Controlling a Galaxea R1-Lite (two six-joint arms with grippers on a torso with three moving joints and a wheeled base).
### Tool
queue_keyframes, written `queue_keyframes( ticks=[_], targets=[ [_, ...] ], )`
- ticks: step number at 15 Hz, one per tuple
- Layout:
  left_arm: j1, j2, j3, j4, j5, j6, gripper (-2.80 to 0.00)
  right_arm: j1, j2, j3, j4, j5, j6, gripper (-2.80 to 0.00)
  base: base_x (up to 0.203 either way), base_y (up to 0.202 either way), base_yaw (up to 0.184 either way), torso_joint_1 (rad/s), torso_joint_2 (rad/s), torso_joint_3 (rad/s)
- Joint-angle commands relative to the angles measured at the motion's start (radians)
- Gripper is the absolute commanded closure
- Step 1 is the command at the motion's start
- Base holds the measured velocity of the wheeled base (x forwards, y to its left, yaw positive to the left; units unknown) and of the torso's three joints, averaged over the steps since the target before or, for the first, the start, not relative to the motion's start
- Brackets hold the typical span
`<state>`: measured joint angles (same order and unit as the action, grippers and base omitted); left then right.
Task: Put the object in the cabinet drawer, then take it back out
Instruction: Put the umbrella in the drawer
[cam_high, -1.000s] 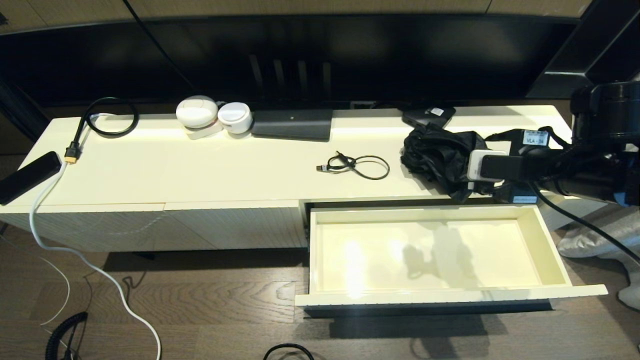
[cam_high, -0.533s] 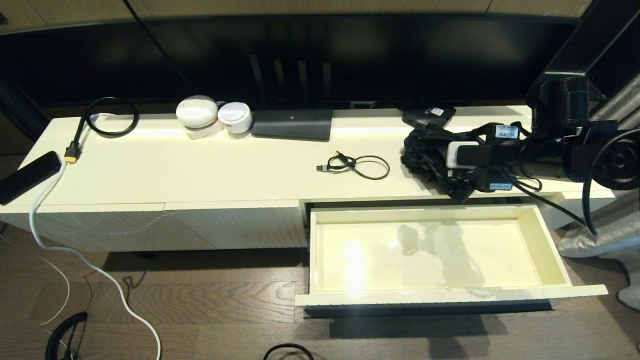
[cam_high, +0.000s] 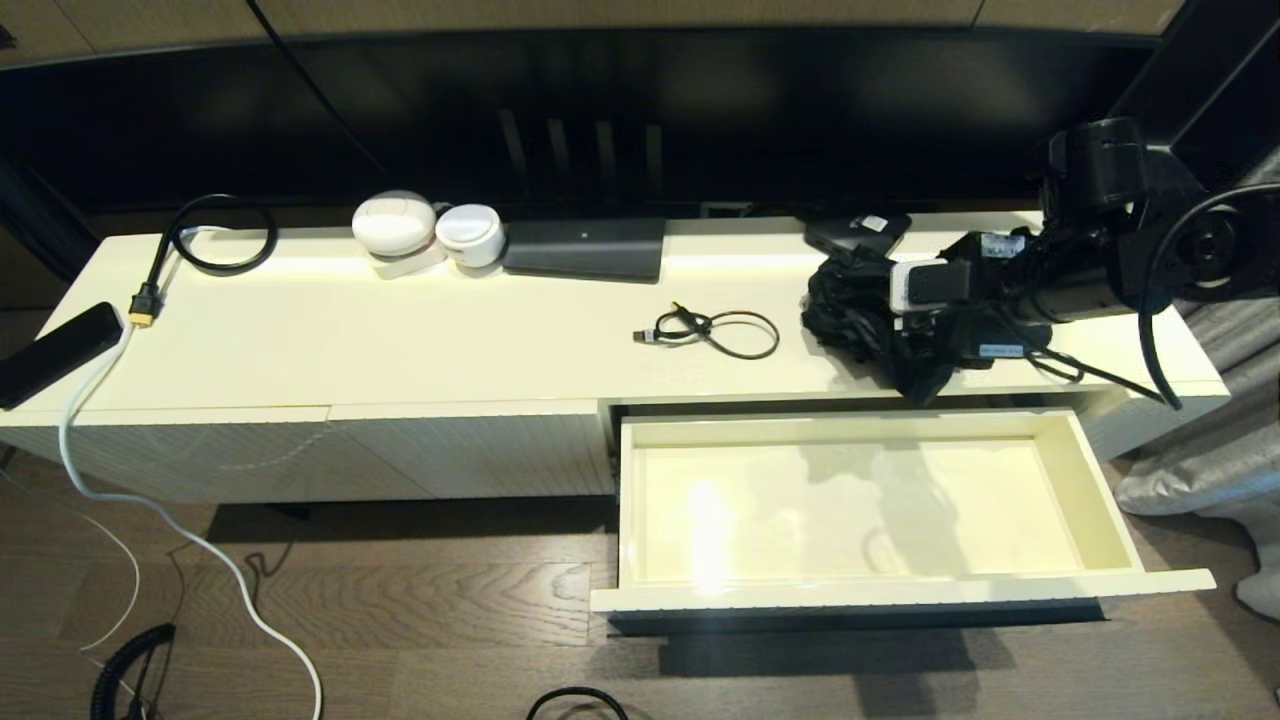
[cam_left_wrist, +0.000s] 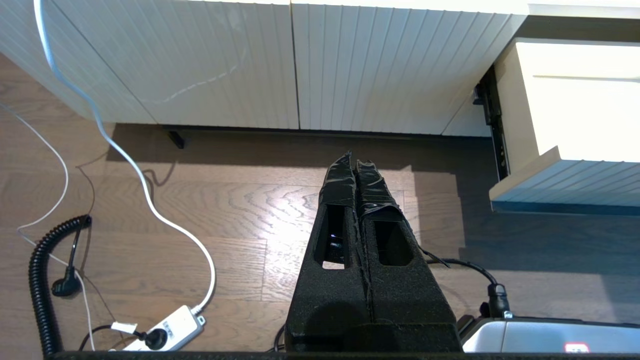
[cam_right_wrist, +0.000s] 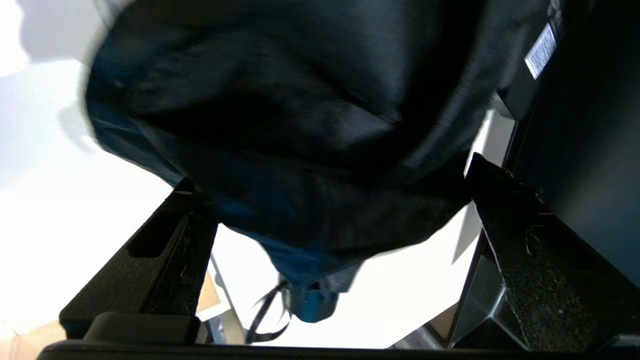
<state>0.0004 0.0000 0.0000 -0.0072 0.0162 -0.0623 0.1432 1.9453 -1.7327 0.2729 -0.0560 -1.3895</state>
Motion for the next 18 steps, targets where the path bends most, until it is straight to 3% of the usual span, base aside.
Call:
queue_keyframes(
  ticks=[1,3,13,14,18],
  targets=[
    [0.001,0.0,0.0,0.0,0.001,-0.001,0.0,-0.006,0.09,-0.145,0.065,0.0,-0.002,-2.8,0.0,0.0,0.0,0.0,0.0,0.0],
    [0.0,0.0,0.0,-0.001,0.001,-0.001,0.0,-0.019,0.144,-0.198,0.101,-0.001,0.012,-2.8,0.0,0.0,0.0,0.0,0.0,0.0],
    [0.001,0.0,0.0,0.0,0.001,-0.001,0.0,-0.027,0.182,-0.205,0.097,-0.001,0.017,-2.8,0.0,0.0,0.0,0.0,0.0,0.0],
    [0.0,0.0,0.0,0.0,0.001,-0.001,0.0,-0.027,0.181,-0.205,0.097,-0.001,0.031,0.0,0.0,0.0,0.0,0.0,0.0,0.0],
    [0.0,0.0,0.001,0.0,0.001,-0.001,0.0,-0.027,0.171,-0.2,0.126,-0.004,0.044,0.0,0.0,0.0,0.0,0.0,0.0,0.0]
  ],
)
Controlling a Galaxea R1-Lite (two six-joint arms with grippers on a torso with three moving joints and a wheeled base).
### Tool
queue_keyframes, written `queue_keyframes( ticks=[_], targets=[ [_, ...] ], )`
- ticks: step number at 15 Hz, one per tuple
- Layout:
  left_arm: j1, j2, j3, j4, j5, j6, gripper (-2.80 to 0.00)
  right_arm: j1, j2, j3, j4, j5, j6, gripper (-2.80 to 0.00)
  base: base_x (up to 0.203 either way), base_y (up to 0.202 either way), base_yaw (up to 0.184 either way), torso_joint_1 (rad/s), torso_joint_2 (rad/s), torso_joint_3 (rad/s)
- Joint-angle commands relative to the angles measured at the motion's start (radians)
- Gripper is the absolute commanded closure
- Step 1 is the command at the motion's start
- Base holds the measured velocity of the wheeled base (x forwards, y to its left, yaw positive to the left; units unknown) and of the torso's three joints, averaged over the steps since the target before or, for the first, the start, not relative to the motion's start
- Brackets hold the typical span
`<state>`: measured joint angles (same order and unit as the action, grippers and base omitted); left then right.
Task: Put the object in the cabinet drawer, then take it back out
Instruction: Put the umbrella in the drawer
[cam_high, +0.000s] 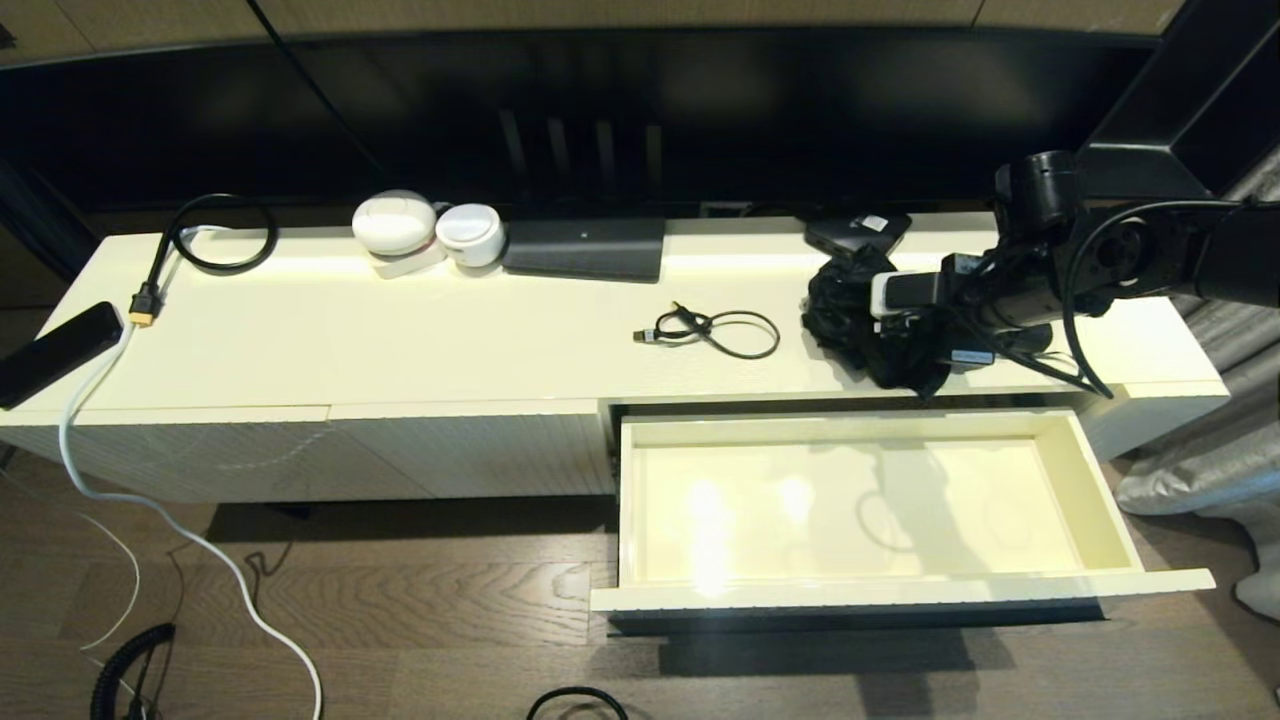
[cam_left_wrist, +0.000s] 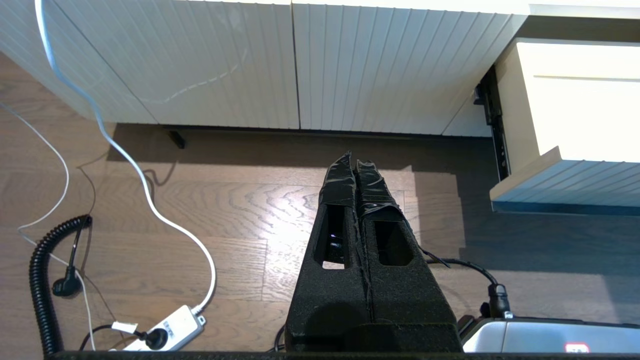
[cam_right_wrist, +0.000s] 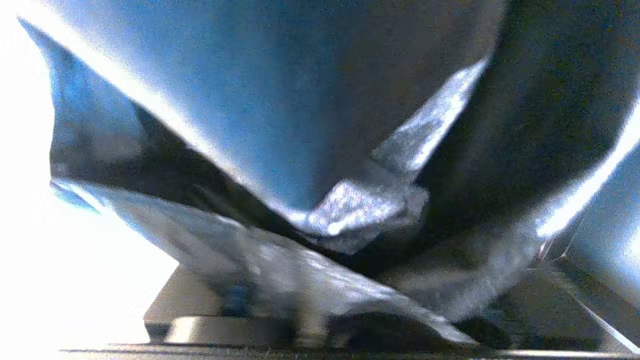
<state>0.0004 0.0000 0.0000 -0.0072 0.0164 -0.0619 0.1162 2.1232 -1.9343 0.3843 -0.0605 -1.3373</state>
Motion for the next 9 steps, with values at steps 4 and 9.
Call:
queue_keyframes(
  ticks=[4,9],
  targets=[
    [0.001,0.0,0.0,0.0,0.0,-0.001,0.0,0.0,-0.026,0.004,0.027,0.001,-0.008,0.0,0.0,0.0,0.0,0.0,0.0,0.0],
    [0.0,0.0,0.0,0.0,0.0,-0.001,0.0,0.0,-0.139,0.013,0.122,0.001,0.003,0.0,0.0,0.0,0.0,0.0,0.0,0.0]
  ],
)
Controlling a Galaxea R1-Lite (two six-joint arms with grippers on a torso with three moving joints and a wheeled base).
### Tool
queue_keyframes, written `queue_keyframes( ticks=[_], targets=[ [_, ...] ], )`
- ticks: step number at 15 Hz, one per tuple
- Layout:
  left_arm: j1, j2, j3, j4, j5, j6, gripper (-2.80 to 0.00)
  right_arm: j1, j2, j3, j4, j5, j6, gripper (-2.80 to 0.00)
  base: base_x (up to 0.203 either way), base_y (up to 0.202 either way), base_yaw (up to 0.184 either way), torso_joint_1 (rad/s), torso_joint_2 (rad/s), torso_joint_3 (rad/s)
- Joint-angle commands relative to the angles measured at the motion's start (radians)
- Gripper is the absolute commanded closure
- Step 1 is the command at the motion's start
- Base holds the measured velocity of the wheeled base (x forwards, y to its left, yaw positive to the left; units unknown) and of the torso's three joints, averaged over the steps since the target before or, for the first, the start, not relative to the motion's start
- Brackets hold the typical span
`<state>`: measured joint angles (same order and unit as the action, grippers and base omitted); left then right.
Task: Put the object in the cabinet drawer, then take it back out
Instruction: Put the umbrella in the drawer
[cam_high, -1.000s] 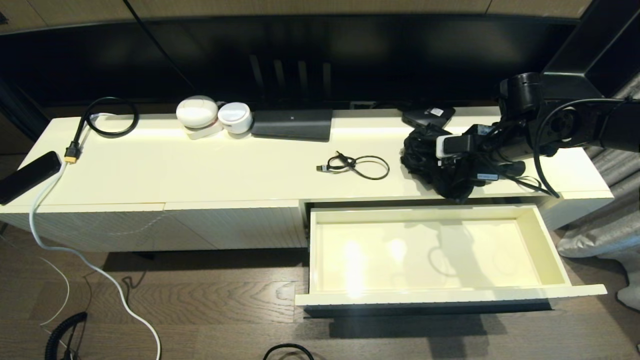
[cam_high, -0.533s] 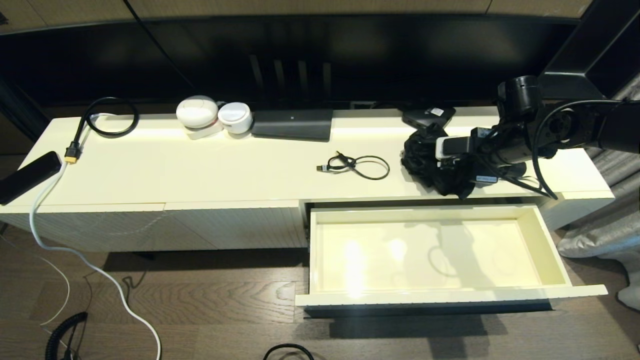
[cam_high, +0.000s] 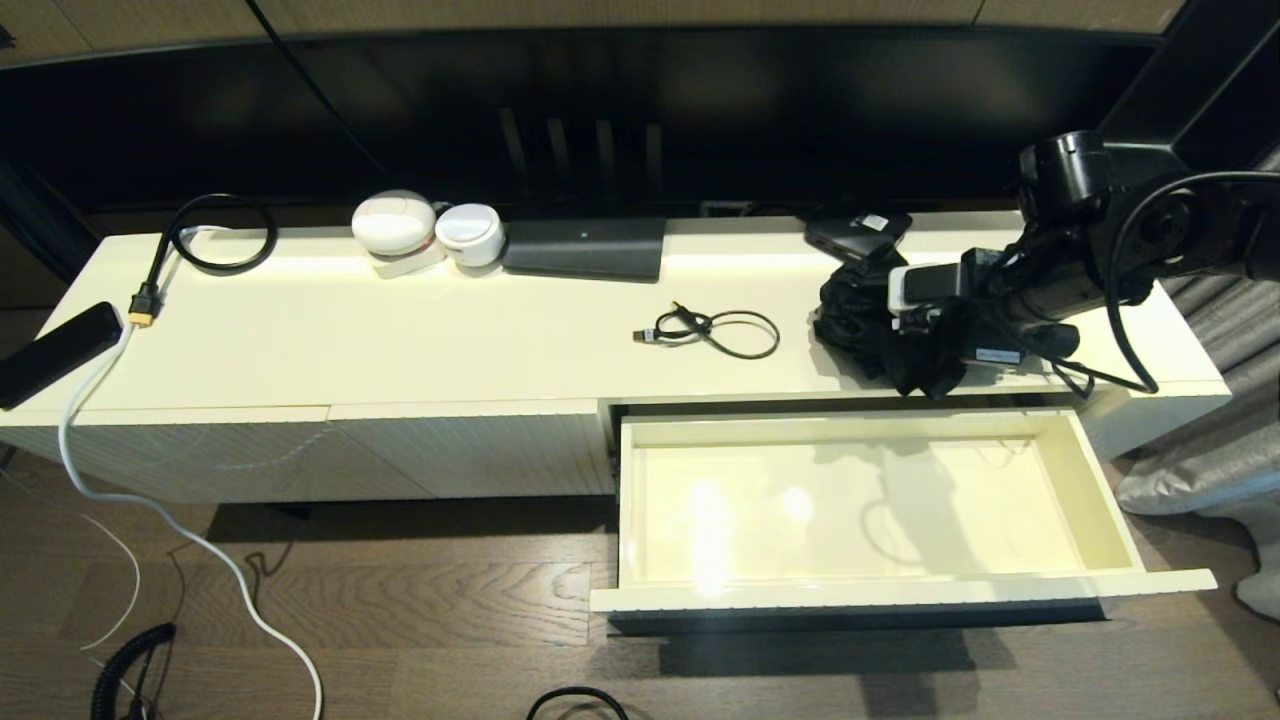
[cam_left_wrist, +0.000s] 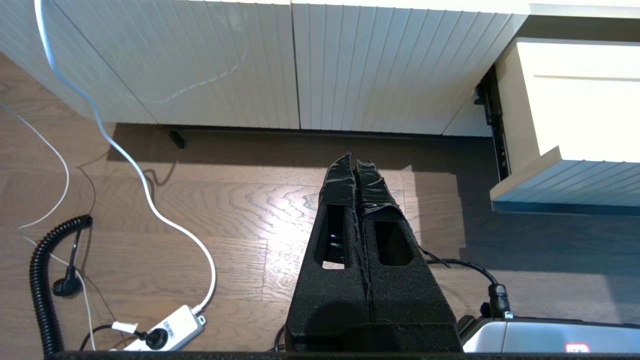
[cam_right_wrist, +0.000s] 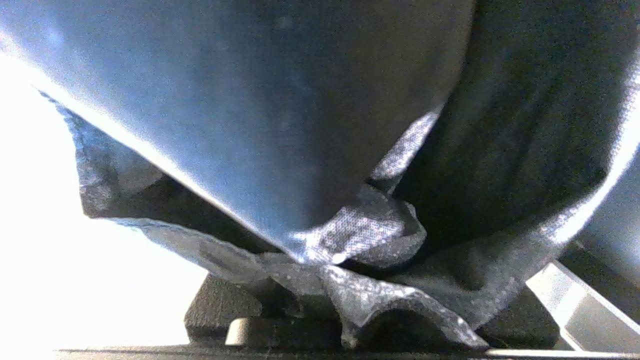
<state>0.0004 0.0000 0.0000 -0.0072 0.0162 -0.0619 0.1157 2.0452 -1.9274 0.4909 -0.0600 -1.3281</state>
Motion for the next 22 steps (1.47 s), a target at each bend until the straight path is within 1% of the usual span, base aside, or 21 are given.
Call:
queue_keyframes(
  ticks=[1,3,4,7,8,10,12,14,15,17,19,22],
  targets=[
    [0.0,0.0,0.002,0.0,0.001,-0.001,0.0,0.002,-0.101,0.024,0.035,0.001,-0.006,0.0,0.0,0.0,0.0,0.0,0.0,0.0],
    [0.001,0.0,0.0,0.0,0.001,-0.001,0.0,0.012,-0.202,0.101,0.053,0.003,-0.001,0.0,0.0,0.0,0.0,0.0,0.0,0.0],
    [0.001,0.0,0.0,0.0,0.001,-0.001,0.0,0.024,-0.254,0.163,0.056,0.003,0.023,0.0,0.0,0.0,0.0,0.0,0.0,0.0],
    [0.001,0.0,0.0,0.0,0.001,-0.001,0.0,0.091,-0.368,0.348,0.057,0.001,0.179,0.0,0.0,0.0,0.0,0.0,0.0,0.0],
    [0.0,0.0,0.0,0.0,0.001,-0.001,0.0,0.117,-0.395,0.402,0.056,0.0,0.214,0.0,0.0,0.0,0.0,0.0,0.0,0.0],
    [0.001,0.0,0.0,0.0,0.001,-0.001,0.0,0.145,-0.423,0.49,0.039,0.0,0.245,0.0,0.0,0.0,0.0,0.0,0.0,0.0],
    [0.0,0.0,0.0,0.0,0.001,-0.001,0.0,0.155,-0.428,0.602,-0.031,0.0,0.251,0.0,0.0,0.0,0.0,0.0,0.0,0.0],
    [0.001,0.0,0.0,0.0,0.001,-0.001,0.0,0.159,-0.407,0.715,-0.145,0.001,0.254,0.0,0.0,0.0,0.0,0.0,0.0,0.0],
    [0.001,0.0,0.0,0.0,0.001,-0.001,0.0,0.16,-0.378,0.748,-0.202,0.001,0.254,0.0,0.0,0.0,0.0,0.0,0.0,0.0],
    [0.001,0.0,0.0,0.0,0.001,-0.001,0.0,0.16,-0.316,0.797,-0.308,0.002,0.256,0.0,0.0,0.0,0.0,0.0,0.0,0.0],
    [0.0,0.0,0.0,0.0,0.001,-0.001,0.0,0.159,-0.26,0.831,-0.384,0.002,0.256,0.0,0.0,0.0,0.0,0.0,0.0,0.0],
    [0.0,0.0,0.001,0.0,0.001,-0.001,0.0,0.157,-0.177,0.845,-0.484,0.0,0.252,0.0,0.0,0.0,0.0,0.0,0.0,0.0]
  ],
)
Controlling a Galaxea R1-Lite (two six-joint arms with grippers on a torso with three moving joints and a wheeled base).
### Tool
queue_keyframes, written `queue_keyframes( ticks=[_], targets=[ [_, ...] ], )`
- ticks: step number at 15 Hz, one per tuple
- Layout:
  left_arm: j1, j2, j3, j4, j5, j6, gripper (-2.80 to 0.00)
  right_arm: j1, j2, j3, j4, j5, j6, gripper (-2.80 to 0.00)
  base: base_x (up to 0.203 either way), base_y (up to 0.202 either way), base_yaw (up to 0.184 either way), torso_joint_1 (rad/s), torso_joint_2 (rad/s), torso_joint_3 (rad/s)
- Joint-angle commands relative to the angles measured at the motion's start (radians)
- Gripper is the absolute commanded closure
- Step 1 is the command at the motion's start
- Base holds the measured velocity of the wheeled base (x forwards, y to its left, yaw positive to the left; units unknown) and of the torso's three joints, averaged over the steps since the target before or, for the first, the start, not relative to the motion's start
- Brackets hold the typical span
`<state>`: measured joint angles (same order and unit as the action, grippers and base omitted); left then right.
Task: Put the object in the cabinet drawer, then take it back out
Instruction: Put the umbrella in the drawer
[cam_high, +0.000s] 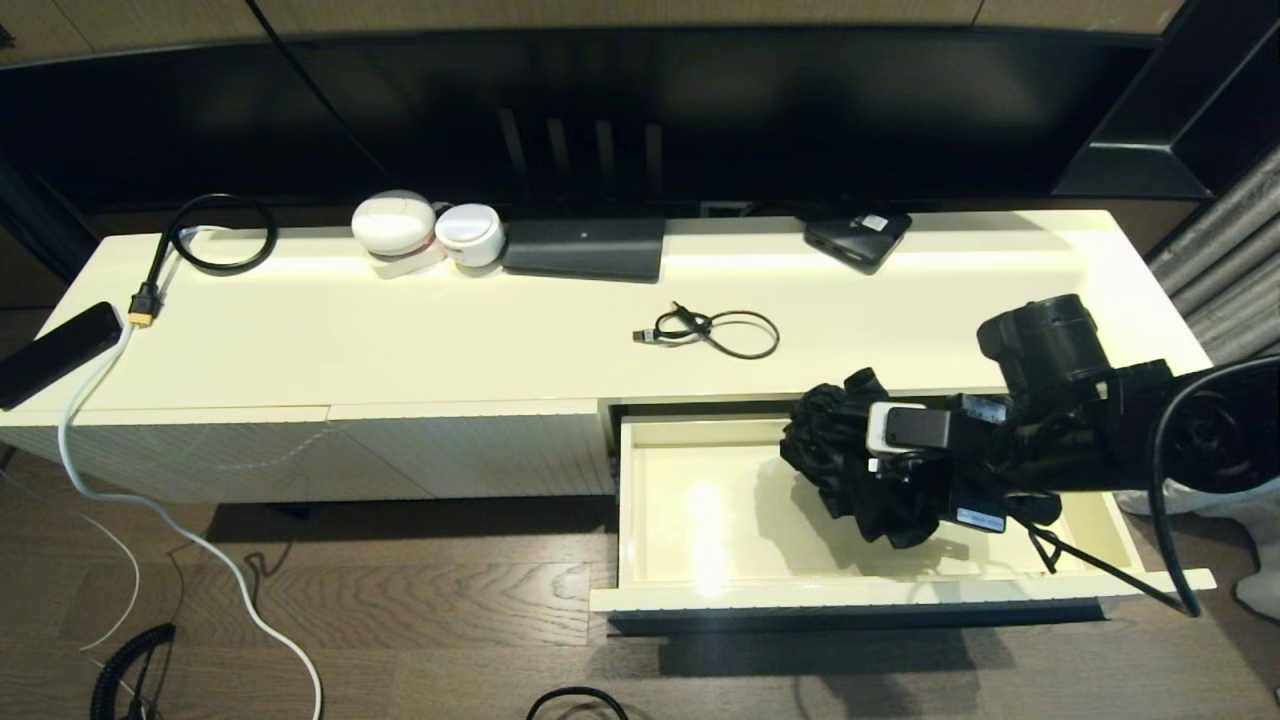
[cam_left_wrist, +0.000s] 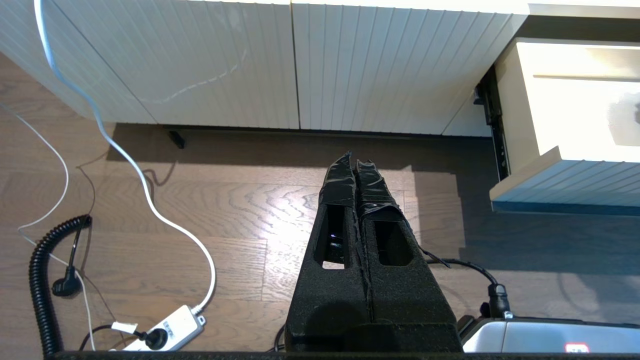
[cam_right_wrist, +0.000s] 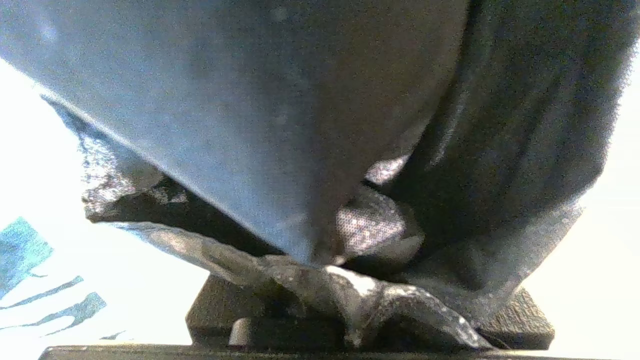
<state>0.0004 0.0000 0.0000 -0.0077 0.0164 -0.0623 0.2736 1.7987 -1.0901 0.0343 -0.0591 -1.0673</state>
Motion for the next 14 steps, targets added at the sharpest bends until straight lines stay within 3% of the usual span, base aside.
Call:
queue_keyframes(
  ticks=[1,5,11,12,14],
  targets=[
    [0.0,0.0,0.0,0.0,0.001,-0.001,0.0,-0.001,0.091,0.007,-0.06,-0.001,-0.017,0.0,0.0,0.0,0.0,0.0,0.0,0.0],
    [0.001,0.0,0.001,0.0,0.001,-0.001,0.0,-0.013,0.167,0.005,-0.13,0.008,-0.113,0.0,0.0,0.0,0.0,0.0,0.0,0.0],
    [0.0,0.0,0.0,0.0,0.001,-0.001,0.0,-0.03,0.234,0.009,-0.158,0.003,-0.121,0.0,0.0,0.0,0.0,0.0,0.0,0.0],
    [0.001,0.0,0.001,0.0,0.001,-0.001,0.0,-0.03,0.234,0.009,-0.162,0.003,-0.121,-2.8,0.0,0.0,0.0,0.0,0.0,0.0],
    [0.001,0.0,0.0,0.0,0.001,-0.001,0.0,-0.029,0.235,0.009,-0.179,0.002,-0.121,-2.8,0.0,0.0,0.0,0.0,0.0,0.0]
  ],
)
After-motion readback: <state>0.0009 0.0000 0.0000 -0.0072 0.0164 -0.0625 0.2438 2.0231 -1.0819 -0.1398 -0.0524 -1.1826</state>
